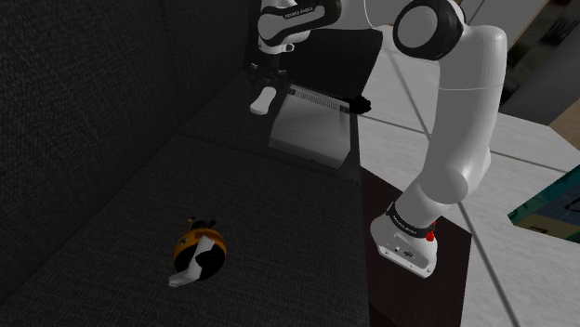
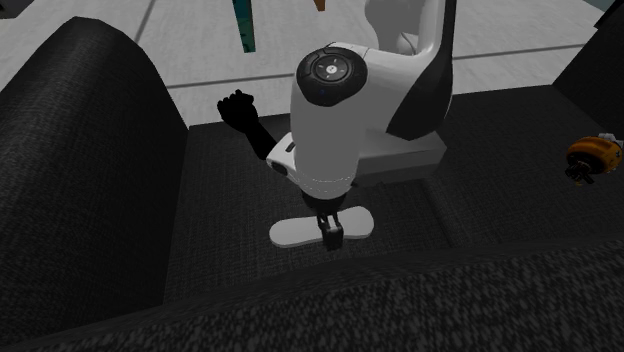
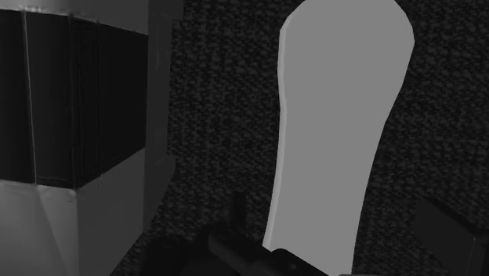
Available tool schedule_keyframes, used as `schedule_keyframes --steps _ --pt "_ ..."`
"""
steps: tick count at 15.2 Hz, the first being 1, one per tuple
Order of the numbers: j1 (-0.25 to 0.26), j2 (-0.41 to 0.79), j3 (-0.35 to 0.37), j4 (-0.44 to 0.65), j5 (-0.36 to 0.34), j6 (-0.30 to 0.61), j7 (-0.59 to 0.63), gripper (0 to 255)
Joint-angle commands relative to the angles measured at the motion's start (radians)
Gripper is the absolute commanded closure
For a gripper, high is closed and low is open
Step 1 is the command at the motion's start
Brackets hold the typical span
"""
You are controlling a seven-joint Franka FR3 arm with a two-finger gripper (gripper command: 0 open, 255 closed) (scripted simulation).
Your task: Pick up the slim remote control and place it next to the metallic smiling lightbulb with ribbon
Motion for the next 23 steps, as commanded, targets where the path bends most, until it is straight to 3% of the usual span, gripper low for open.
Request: schedule_keyframes --steps 1,11,12,23 --pt "0.0 0.01 -0.001 -0.011 -0.001 0.022 0.001 0" --pt "0.0 0.023 -0.002 -0.027 -0.002 0.051 0.002 0" --pt "0.0 0.023 -0.002 -0.027 -0.002 0.051 0.002 255" --pt "0.0 0.012 -0.001 -0.017 -0.001 0.029 0.001 255"
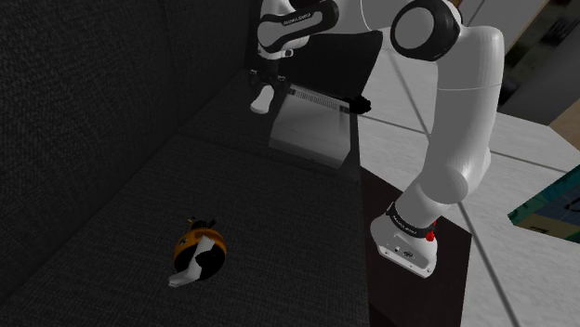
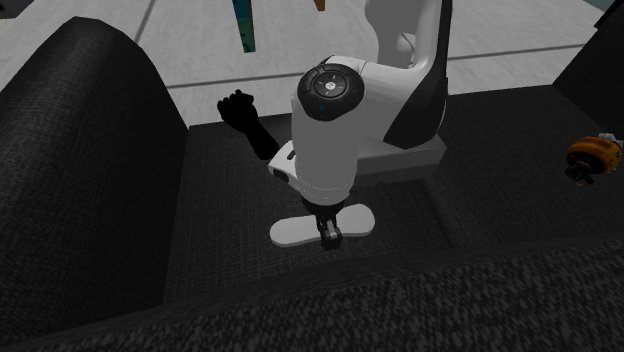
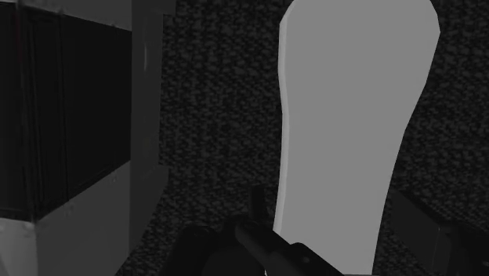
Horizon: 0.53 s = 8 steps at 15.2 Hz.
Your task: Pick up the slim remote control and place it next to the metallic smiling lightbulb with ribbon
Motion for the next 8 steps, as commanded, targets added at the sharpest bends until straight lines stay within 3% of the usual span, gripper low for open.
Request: schedule_keyframes --steps 1,8 --pt "-0.001 -0.009 0.0 0.012 0.001 -0.021 -0.002 255" --pt "-0.001 -0.041 0.002 0.059 0.005 -0.1 -0.004 255"
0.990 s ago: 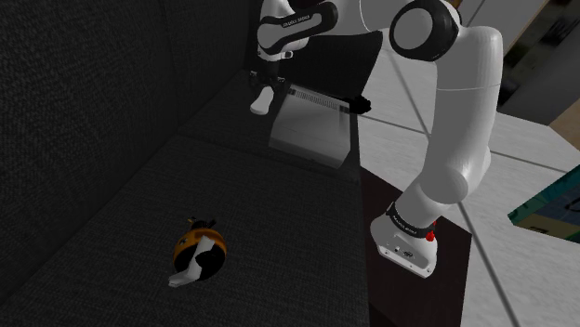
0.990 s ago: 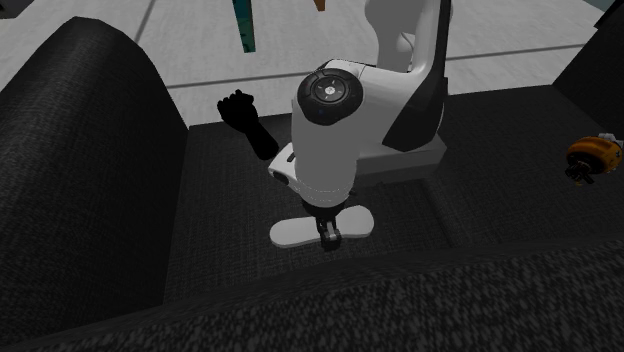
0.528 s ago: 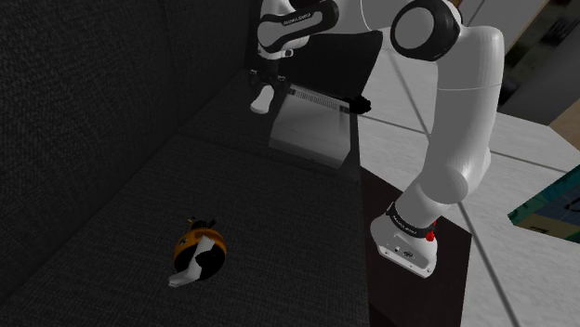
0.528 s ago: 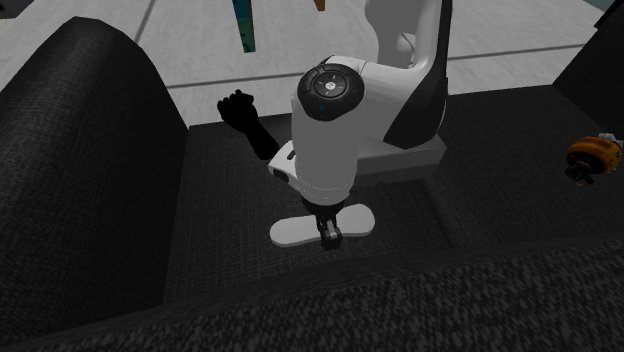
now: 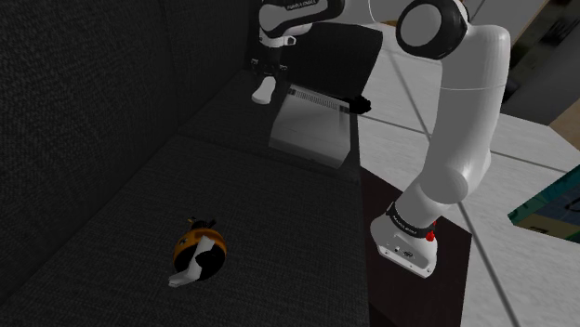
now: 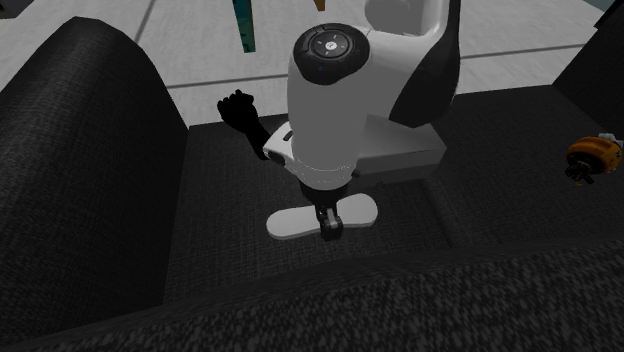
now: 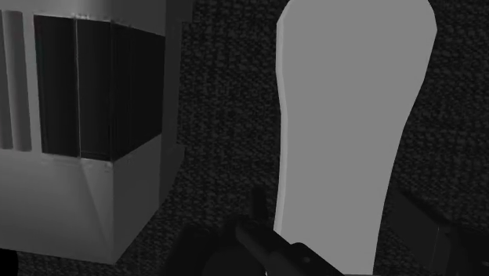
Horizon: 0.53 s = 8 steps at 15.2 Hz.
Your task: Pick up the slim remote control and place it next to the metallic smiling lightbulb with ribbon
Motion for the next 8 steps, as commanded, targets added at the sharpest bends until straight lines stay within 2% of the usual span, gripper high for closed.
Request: schedule_keyframes --steps 1,8 --pt "0.001 -0.01 0.001 0.015 0.001 -0.024 0.001 255" --pt "0.002 -0.031 0.002 0.078 0.003 -0.108 -0.001 255"
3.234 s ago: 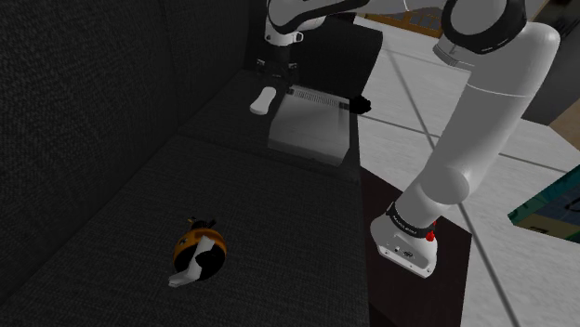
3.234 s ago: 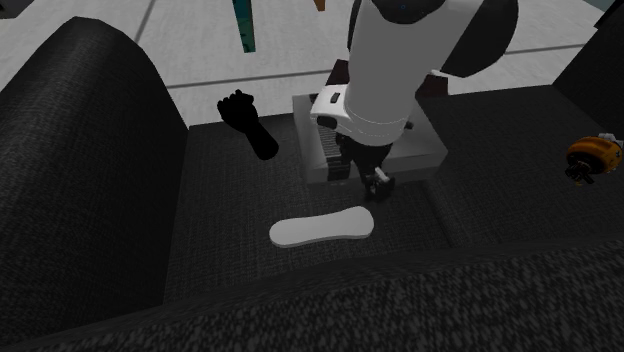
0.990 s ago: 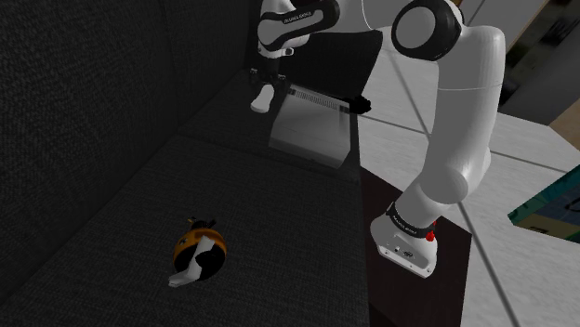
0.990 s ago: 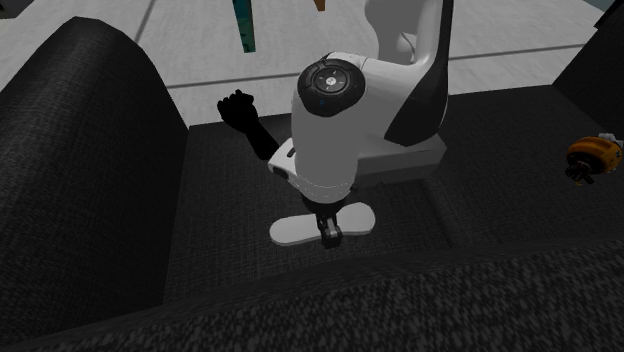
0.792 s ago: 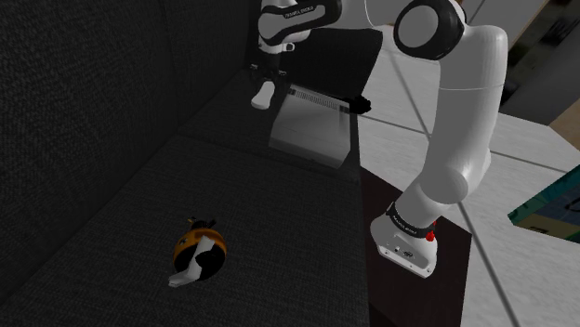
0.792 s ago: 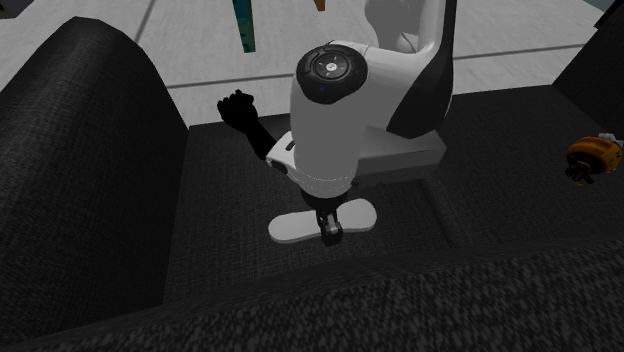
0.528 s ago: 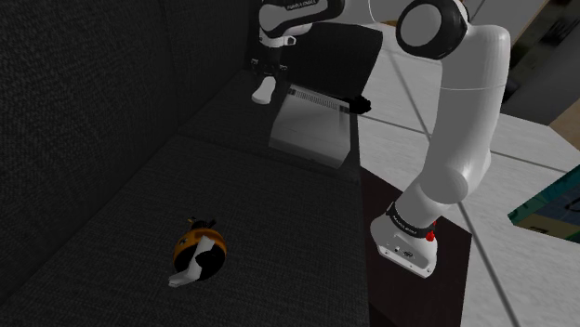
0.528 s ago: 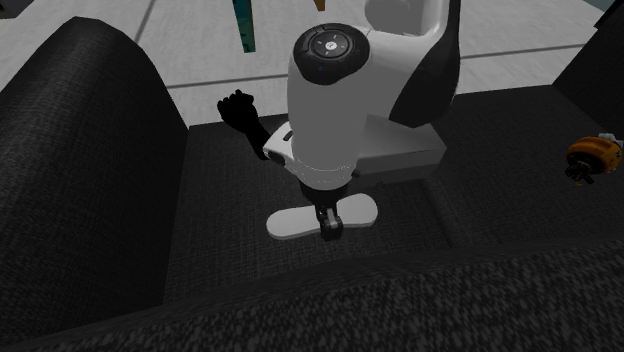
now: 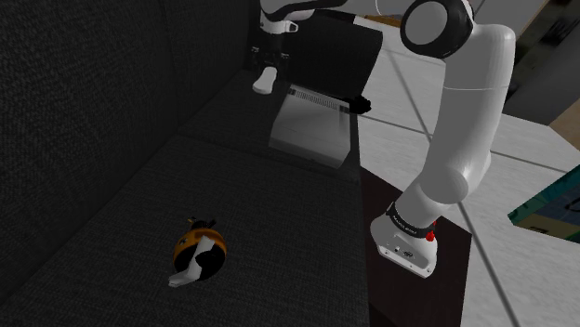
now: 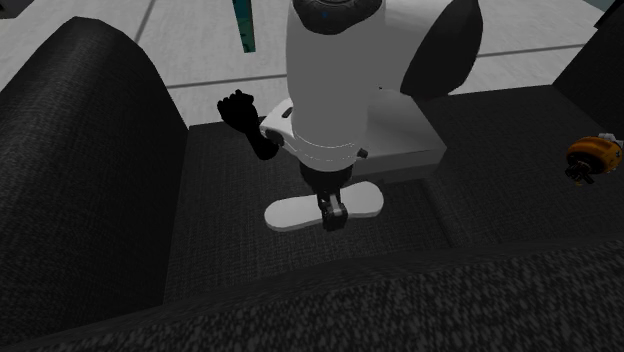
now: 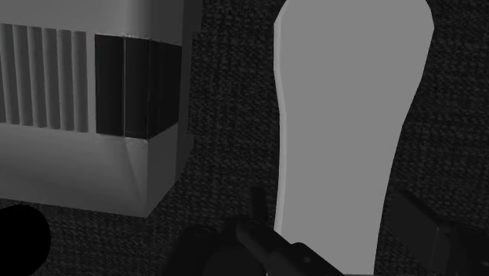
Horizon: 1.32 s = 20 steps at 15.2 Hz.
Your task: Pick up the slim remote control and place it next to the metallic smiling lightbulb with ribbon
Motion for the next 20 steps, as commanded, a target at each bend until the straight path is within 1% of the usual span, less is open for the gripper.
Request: schedule_keyframes --steps 1,15,17,20 --pt "-0.001 -0.006 0.0 0.02 0.001 -0.026 -0.002 255" --pt "0.002 -0.01 0.001 0.196 0.002 -0.206 -0.005 255" --pt "0.011 -0.1 0.009 0.062 0.007 -0.162 0.015 255" --pt "0.026 -0.218 0.022 -0.106 0.016 -0.112 0.046 255"
